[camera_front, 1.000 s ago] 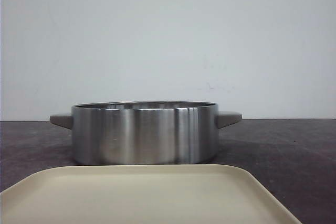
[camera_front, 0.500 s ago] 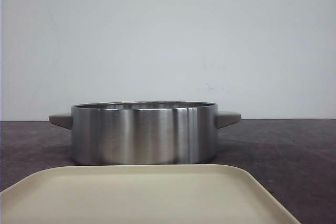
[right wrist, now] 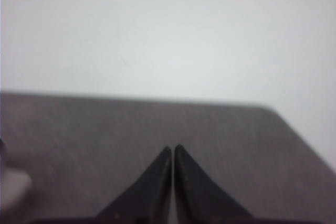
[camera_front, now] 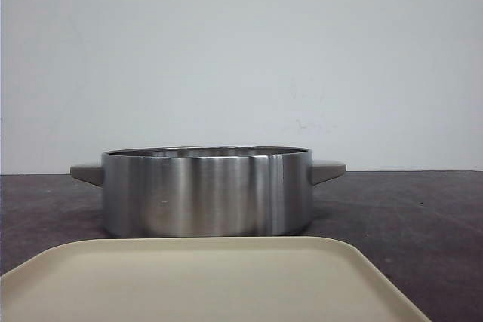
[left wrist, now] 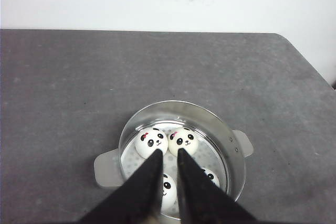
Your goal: Steam buns
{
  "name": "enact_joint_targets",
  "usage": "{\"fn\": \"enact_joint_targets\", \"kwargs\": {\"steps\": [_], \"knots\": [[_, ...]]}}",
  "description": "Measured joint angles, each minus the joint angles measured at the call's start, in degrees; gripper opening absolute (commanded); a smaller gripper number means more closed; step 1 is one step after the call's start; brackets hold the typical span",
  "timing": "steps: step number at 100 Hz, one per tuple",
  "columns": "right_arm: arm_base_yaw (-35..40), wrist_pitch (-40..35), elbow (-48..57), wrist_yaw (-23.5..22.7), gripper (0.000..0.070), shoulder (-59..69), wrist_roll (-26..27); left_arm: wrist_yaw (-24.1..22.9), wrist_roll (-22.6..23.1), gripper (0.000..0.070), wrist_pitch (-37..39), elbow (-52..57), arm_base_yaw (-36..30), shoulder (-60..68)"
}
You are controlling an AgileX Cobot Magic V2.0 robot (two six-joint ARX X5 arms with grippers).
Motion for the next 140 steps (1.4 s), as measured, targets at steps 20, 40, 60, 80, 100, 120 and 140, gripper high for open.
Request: {"fn": "enact_joint_targets", "kwargs": {"steps": [20, 40, 60, 80, 100, 120, 140], "knots": [[-1.44, -0.35, -8.92, -3.56, 0.0002, -5.25, 1.66, 0.0, 0.0, 0.0, 0.0, 0.0, 0.0, -0.02], [-1.44, -6.86, -10.21, -5.66, 0.0002, -7.37, 2.29, 0.0, 0.02, 0.0, 0.0, 0.0, 0.0, -0.04], [-1.44, -7.54, -10.19, -4.17, 0.0002, -7.3, 2.32, 0.0, 0.0, 0.0, 0.0, 0.0, 0.0, -0.04], [-1.51, -7.32, -10.19, -4.24, 0.0002, -7.3, 0.94, 0.0, 0.0, 0.0, 0.0, 0.0, 0.0, -0.04], [-1.51, -7.26, -10.19, -4.22, 0.0002, -7.3, 0.52, 0.0, 0.0, 0.0, 0.0, 0.0, 0.0, -0.07], [-1.51, -7.26, -10.19, -4.22, 0.0002, -7.3, 0.5, 0.0, 0.0, 0.0, 0.0, 0.0, 0.0, -0.07], [-1.51, -7.26, -10.19, -4.22, 0.0002, -7.3, 0.5, 0.0, 0.11, 0.0, -0.02, 0.0, 0.0, -0.07]]}}
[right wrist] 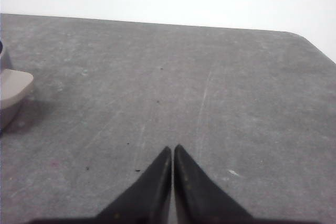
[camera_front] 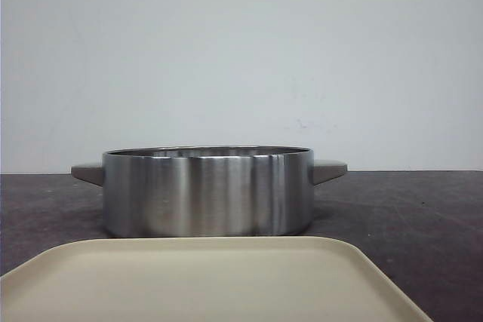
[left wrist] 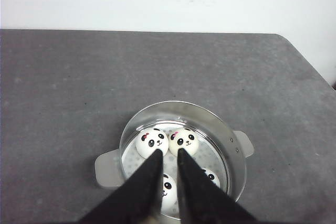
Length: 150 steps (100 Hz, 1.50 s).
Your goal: Steam buns
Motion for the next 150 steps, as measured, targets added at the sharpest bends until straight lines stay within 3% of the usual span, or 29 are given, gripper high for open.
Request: {"fn": "enact_joint_targets", "kwargs": {"steps": [26, 33, 50, 67, 82, 96, 127, 150], "knots": [[0.0, 0.02, 0.0, -0.02, 0.0002, 0.0, 0.0, -0.17, 3.56, 0.0, 1.64, -0.68, 2.54, -0.9], [0.0, 0.02, 0.0, 0.0, 0.0002, 0.0, -0.02, 1.49, 6.86, 0.0, 7.34, -4.11, 5.64, -3.13], [0.0, 0.02, 0.0, 0.0, 0.0002, 0.0, -0.02, 12.15, 11.13, 0.0, 28.37, -23.19, 12.79, -14.03], [0.0, 0.02, 0.0, 0.0, 0.0002, 0.0, -0.02, 13.51, 11.76, 0.0, 44.06, -45.35, 19.67, -26.91], [0.0, 0.02, 0.0, 0.0, 0.0002, 0.0, -0.02, 13.64, 11.78, 0.0, 44.63, -60.41, 26.12, -37.05], [0.0, 0.02, 0.0, 0.0, 0.0002, 0.0, -0.02, 16.85, 11.85, 0.0, 44.48, -68.35, 30.88, -43.36], [0.0, 0.02, 0.0, 0.0, 0.0002, 0.0, -0.02, 18.36, 12.17, 0.0, 48.3, -75.69, 33.68, -48.96], [0.0, 0.04, 0.0, 0.0, 0.0002, 0.0, -0.02, 14.78, 14.69, 0.0, 41.79, -75.69, 33.81, -50.01]]}}
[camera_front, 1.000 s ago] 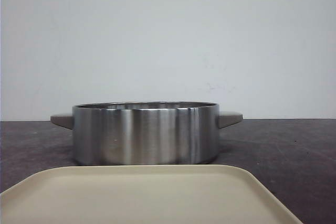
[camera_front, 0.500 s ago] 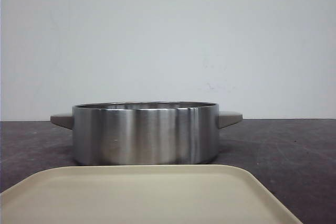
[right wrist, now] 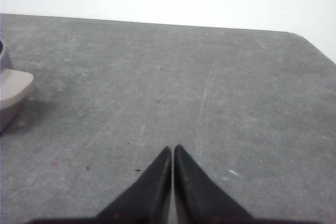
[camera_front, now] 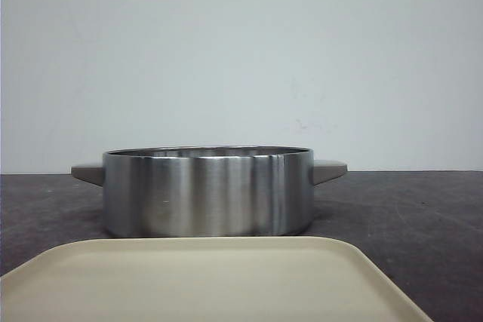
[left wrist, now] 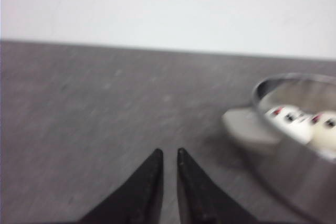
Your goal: Steam buns
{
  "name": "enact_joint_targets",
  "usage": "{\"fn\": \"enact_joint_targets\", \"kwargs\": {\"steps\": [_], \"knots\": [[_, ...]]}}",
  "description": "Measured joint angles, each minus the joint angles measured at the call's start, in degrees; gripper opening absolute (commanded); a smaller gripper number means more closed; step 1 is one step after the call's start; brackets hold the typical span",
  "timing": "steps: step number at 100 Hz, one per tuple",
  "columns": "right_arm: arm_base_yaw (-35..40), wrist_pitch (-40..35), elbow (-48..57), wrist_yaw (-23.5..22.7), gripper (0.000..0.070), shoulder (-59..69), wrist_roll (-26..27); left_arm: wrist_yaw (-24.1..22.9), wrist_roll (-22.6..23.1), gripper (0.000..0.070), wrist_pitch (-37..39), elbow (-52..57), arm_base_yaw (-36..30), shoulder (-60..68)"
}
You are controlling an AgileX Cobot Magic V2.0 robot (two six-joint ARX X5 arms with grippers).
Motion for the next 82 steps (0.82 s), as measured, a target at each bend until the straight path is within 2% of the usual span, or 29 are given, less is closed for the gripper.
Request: {"fn": "enact_joint_targets", "kwargs": {"steps": [22, 82], "knots": [[0.0, 0.0, 0.0, 0.0, 0.0001, 0.0, 0.0, -0.52, 1.99, 0.0, -1.73, 0.0, 0.26, 0.04], [0.0, 0.0, 0.0, 0.0, 0.0002, 0.0, 0.0, -0.85, 2.01, 0.0, -1.75, 0.0, 0.52, 0.28]]}}
